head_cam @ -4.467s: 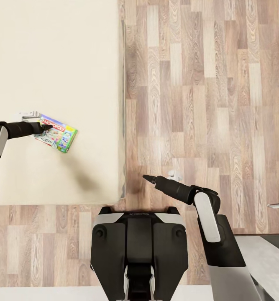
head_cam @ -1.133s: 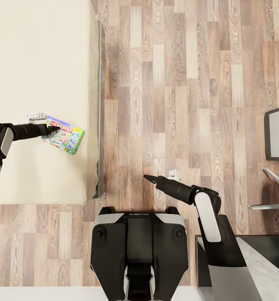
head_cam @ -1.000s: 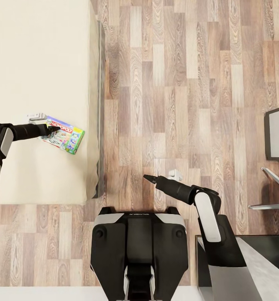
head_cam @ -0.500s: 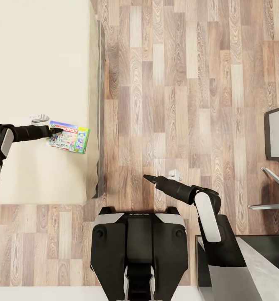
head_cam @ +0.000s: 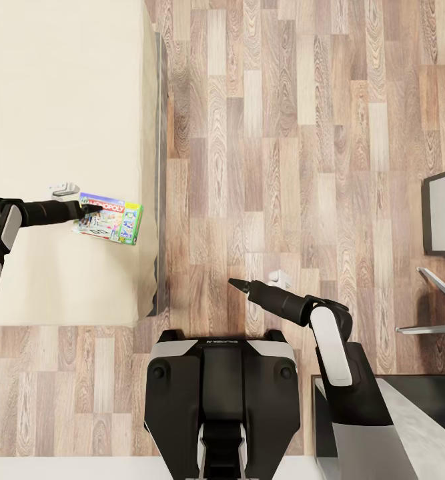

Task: Put all the toys in the child's room - the three board games (two on the bed and one on the table), the two jigsaw puzzles on the table, and the tennis ball on the table - inside the toy box on the table in the child's room.

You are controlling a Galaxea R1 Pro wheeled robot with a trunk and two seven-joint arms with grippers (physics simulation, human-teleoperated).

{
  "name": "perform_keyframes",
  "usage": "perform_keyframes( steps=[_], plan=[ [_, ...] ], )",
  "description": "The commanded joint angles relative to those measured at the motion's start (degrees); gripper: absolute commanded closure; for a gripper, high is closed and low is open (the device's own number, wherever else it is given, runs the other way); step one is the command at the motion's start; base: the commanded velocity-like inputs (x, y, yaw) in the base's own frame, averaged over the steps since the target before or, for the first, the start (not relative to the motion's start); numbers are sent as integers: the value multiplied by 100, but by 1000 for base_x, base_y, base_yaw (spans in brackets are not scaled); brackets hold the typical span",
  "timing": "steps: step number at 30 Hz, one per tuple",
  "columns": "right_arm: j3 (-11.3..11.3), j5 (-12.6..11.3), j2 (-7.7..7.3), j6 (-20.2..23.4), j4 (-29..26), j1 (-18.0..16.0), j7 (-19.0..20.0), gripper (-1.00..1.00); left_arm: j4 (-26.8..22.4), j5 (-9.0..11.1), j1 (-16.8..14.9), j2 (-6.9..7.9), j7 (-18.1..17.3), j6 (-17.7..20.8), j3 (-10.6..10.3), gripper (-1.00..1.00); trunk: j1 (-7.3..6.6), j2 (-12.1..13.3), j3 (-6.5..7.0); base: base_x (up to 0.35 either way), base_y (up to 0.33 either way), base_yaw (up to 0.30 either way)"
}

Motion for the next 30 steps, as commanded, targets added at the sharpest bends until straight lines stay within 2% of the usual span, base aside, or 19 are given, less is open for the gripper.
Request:
perform_keyframes(
  steps=[1,16,30],
  plan=[
    [-1,44,3,25,-4,-2,43,-100,-6,-59,-3,-4,-69,68,40,-100,4,-9,-6,0,0,0],
    [-21,46,-6,25,-6,-2,43,-100,0,-59,-3,-8,-153,184,43,-100,4,-9,-6,0,0,0],
    [-11,49,3,25,-6,-2,43,-100,2,-58,-3,-12,-671,337,41,-100,4,-9,-6,0,0,0]
  ],
)
